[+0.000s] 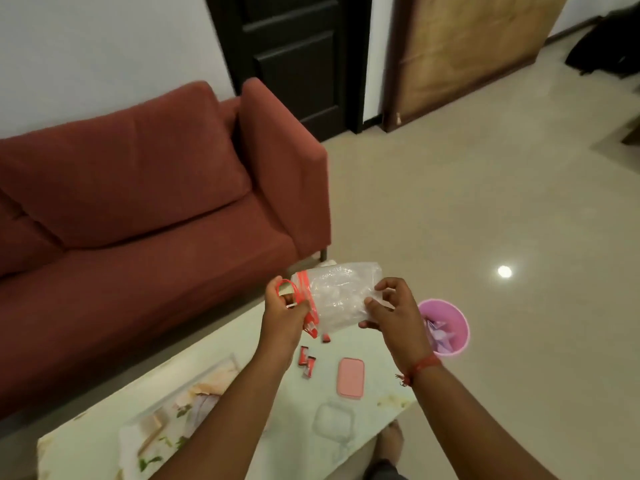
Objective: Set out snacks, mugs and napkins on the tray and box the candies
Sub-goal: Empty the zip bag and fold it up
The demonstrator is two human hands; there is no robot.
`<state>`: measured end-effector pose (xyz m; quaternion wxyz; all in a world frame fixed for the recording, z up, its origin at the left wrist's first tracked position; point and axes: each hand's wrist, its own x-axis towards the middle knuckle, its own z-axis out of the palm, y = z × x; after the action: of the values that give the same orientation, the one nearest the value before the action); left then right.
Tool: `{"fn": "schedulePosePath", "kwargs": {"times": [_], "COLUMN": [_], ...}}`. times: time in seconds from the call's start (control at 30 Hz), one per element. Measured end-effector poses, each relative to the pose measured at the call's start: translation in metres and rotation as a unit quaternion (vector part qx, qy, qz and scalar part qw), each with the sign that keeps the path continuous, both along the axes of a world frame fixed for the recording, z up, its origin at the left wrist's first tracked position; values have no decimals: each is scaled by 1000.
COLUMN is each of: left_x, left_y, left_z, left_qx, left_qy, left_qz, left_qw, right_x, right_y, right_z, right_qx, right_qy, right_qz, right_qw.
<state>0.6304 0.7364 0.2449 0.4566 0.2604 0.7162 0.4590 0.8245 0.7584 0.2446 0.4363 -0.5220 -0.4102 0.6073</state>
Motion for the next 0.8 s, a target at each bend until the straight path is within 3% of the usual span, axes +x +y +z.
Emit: {"fn": "schedulePosePath", "kwargs": {"times": [0.23, 0.43, 0.67, 0.8], "left_x": [151, 251, 312, 304], "left_y": [96, 141, 176, 166], "left_z": [-109, -224, -339, -372], "left_qx": [-148, -235, -300, -315], "left_qy": [-44, -87, 3, 47], "left_qz": [-19, -123, -250, -299], "left_qw": [988, 960, 920, 899], "right_x": [131, 213, 261, 268], "right_y": [66, 86, 114, 134], "right_z": [-120, -253, -398, -454], "right_qx": [-165, -246, -318, -325], "right_qy": [34, 45, 11, -102], "right_qz": [-104, -239, -359, -365], "right_qw": [980, 938, 878, 866]}}
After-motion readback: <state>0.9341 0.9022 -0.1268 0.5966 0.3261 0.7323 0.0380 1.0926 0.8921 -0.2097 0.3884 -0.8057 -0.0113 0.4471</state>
